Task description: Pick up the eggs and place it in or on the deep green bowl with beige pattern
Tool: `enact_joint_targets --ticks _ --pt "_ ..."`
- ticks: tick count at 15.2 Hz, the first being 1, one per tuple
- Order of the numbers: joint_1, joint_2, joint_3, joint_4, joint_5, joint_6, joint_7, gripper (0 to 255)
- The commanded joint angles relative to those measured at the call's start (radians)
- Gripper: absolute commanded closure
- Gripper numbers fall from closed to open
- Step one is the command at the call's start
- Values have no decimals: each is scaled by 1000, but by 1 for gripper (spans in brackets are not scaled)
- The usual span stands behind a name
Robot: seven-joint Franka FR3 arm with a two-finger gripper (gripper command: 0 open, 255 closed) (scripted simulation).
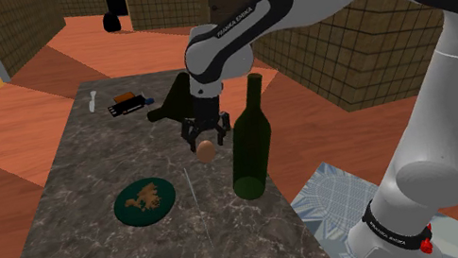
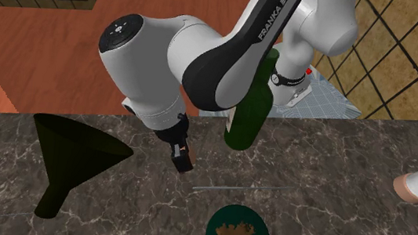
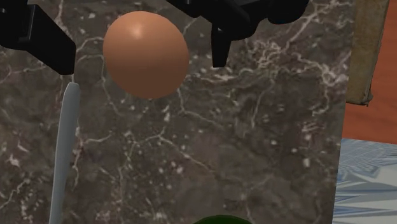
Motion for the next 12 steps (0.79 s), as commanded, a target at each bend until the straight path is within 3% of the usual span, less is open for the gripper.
enact_joint_targets --ticks 1,9,10,12 --pt "3 9 3 -11 2 22 0 0" --pt "3 9 3 -11 2 22 0 0" --pt "3 9 3 -11 2 22 0 255" --pt "3 9 3 -11 2 22 0 255"
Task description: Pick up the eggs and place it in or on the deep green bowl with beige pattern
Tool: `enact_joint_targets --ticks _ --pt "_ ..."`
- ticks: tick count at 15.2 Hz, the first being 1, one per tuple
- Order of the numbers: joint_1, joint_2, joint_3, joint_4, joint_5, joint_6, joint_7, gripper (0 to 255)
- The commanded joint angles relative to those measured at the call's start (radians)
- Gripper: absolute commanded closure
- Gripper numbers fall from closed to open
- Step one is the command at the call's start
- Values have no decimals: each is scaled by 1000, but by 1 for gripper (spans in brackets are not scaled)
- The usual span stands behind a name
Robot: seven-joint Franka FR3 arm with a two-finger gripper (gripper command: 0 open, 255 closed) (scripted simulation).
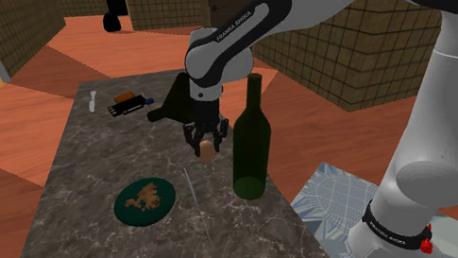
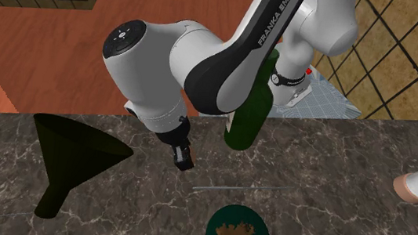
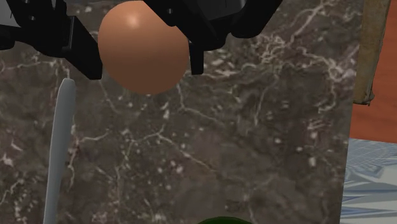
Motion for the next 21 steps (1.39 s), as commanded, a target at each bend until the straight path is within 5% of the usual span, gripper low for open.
enact_joint_targets --ticks 1,7,21 --pt "0 0 0 0 0 0 0 255" --pt "0 0 0 0 0 0 0 255" --pt "-6 -95 -5 86 -8 -179 31 255"
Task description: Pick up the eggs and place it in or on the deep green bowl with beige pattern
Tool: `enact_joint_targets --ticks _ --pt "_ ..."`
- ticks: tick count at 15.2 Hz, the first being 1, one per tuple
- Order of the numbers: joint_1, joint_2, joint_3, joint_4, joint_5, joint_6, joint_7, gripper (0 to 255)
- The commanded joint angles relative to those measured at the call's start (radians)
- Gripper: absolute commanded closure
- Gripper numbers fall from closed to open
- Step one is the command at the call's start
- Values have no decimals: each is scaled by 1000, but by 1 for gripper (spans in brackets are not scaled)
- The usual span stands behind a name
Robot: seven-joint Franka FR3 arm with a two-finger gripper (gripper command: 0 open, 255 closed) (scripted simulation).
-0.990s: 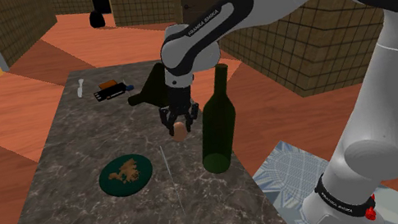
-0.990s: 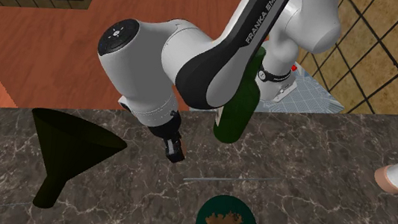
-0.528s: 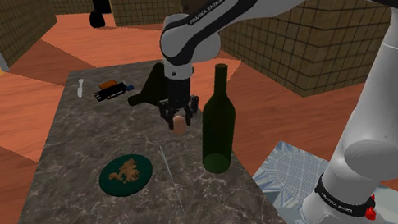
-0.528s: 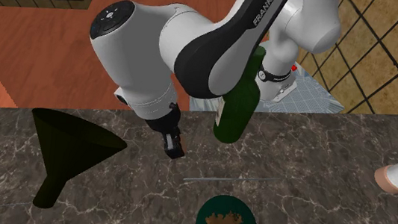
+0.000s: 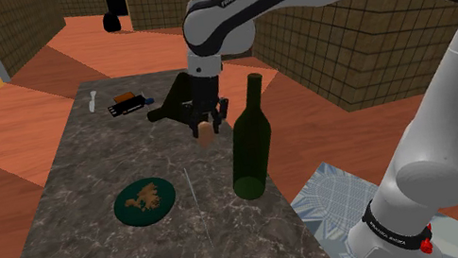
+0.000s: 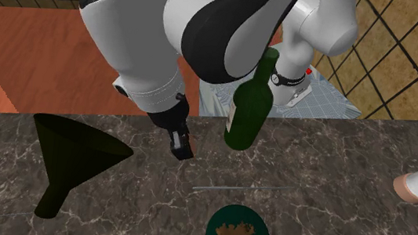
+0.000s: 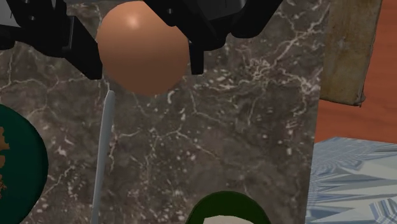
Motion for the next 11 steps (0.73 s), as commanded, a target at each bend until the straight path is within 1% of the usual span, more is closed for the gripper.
enact_joint_targets --ticks 1,9,10,11 --pt "0 -11 0 16 -1 -26 5 255" --pt "-3 -46 -4 85 -5 -129 23 255" --pt "-4 -46 -4 86 -5 -130 24 255" --pt "8 -42 9 91 -2 -126 47 255"
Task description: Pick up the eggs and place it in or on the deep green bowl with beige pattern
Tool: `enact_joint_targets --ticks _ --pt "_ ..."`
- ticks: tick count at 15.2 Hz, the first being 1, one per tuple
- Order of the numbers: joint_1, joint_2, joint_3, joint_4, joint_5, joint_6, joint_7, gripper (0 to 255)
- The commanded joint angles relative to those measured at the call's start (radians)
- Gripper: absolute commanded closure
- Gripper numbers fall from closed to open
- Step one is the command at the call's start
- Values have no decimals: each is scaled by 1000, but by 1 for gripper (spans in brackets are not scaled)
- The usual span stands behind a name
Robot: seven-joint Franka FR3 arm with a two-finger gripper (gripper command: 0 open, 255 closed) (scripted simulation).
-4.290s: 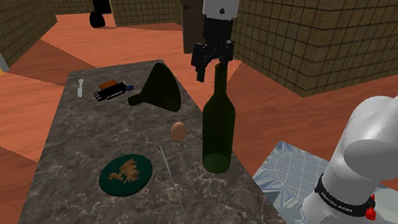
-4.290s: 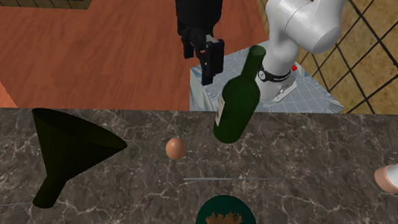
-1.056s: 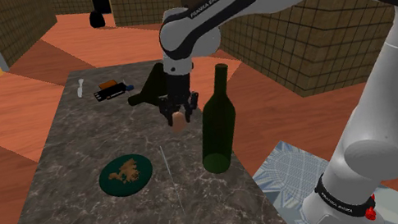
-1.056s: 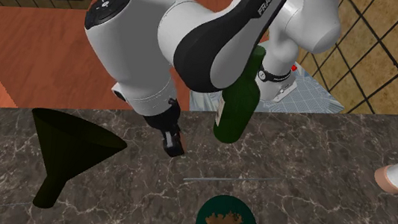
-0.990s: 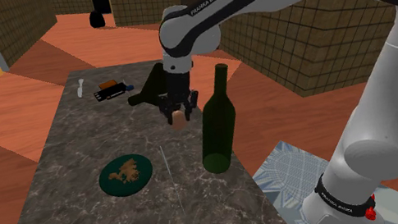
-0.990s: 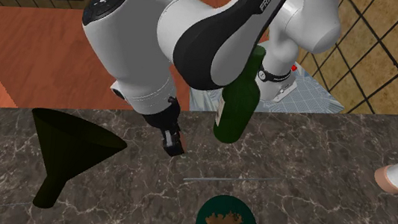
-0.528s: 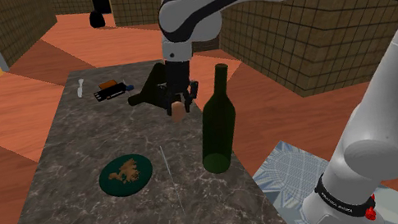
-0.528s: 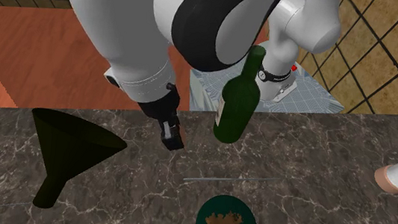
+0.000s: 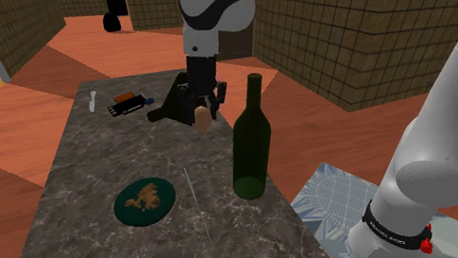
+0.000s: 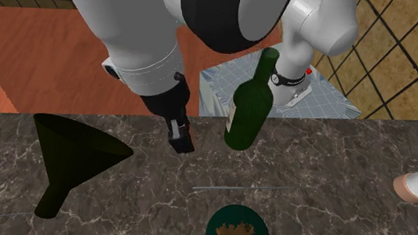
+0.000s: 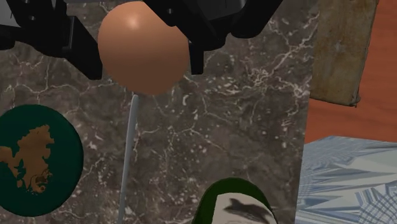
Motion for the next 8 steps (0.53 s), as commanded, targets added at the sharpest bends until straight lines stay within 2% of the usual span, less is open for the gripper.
enact_joint_targets --ticks 1,8 --pt "18 3 19 7 5 3 36 255" --pt "101 63 106 82 6 27 204 255"
